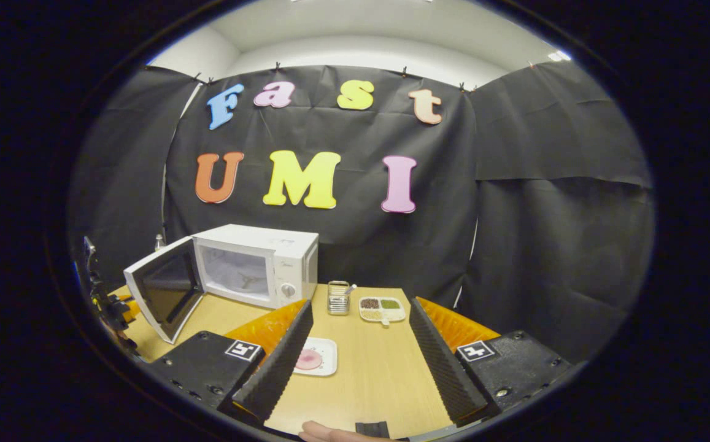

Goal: Open the microwave oven with the left hand, put the food in, and close the microwave oven.

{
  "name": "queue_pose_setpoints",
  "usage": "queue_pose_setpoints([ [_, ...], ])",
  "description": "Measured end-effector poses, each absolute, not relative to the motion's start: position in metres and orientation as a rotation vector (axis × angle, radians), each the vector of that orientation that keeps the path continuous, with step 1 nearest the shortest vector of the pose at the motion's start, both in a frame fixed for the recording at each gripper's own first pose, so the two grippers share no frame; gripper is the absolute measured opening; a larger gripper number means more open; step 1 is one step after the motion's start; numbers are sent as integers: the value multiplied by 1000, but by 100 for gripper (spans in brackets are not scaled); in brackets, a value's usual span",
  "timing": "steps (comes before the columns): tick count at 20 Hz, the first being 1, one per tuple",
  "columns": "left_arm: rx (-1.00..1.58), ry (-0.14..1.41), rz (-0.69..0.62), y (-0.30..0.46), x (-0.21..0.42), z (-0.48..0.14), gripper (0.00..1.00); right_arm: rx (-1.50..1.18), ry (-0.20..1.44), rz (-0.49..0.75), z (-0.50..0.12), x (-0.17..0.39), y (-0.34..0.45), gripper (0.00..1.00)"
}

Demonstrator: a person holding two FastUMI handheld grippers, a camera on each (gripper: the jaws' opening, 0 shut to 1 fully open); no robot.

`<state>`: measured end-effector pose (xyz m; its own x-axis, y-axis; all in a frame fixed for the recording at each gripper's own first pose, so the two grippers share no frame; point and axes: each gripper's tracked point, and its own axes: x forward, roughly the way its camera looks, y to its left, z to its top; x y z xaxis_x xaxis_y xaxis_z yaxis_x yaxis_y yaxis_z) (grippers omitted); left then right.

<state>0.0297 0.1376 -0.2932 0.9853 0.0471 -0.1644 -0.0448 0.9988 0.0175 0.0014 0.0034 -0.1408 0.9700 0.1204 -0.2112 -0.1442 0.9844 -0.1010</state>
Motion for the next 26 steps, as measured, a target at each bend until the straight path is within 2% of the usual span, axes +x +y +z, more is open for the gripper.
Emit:
queue_pose_setpoints([
  [2,1,166,41,156,20,-289,12,-133,235,127,-150,11,8,100],
  [5,43,149,17,176,6,-286,13,-152,291,154,-166,27,22,100],
  [6,41,148,17,182,-2,-284,40,-157,317,166,-173,35,25,100],
  [7,37,144,33,191,-9,-281,38,-157,348,178,-181,43,30,96],
  [8,33,138,46,196,-16,-276,50,-156,385,190,-191,51,33,97],
  [9,35,134,57,198,-24,-269,50,-155,425,199,-202,62,35,97],
  [10,36,124,69,198,-30,-260,78,-158,471,211,-215,71,38,100],
  [12,42,121,102,195,-39,-243,94,-168,568,247,-242,91,45,100],
  [13,35,115,113,191,-45,-233,84,-169,621,266,-257,101,46,100],
  [14,25,108,120,186,-47,-221,83,-160,680,283,-273,112,48,97],
  [16,-6,100,120,170,-49,-201,83,-138,815,309,-307,124,44,100],
  [17,-22,94,119,163,-50,-190,83,-119,870,321,-320,131,44,95],
  [18,-25,89,113,155,-50,-181,93,-101,926,337,-335,139,43,92],
  [19,-22,78,112,148,-50,-170,93,-81,972,341,-349,147,42,87],
  [21,1,45,113,136,-46,-148,93,-35,1067,386,-374,153,44,84],
  [23,20,38,126,125,-42,-134,93,31,1153,469,-392,156,54,75],
  [26,39,30,123,101,-35,-119,93,68,1246,503,-418,165,53,63],
])
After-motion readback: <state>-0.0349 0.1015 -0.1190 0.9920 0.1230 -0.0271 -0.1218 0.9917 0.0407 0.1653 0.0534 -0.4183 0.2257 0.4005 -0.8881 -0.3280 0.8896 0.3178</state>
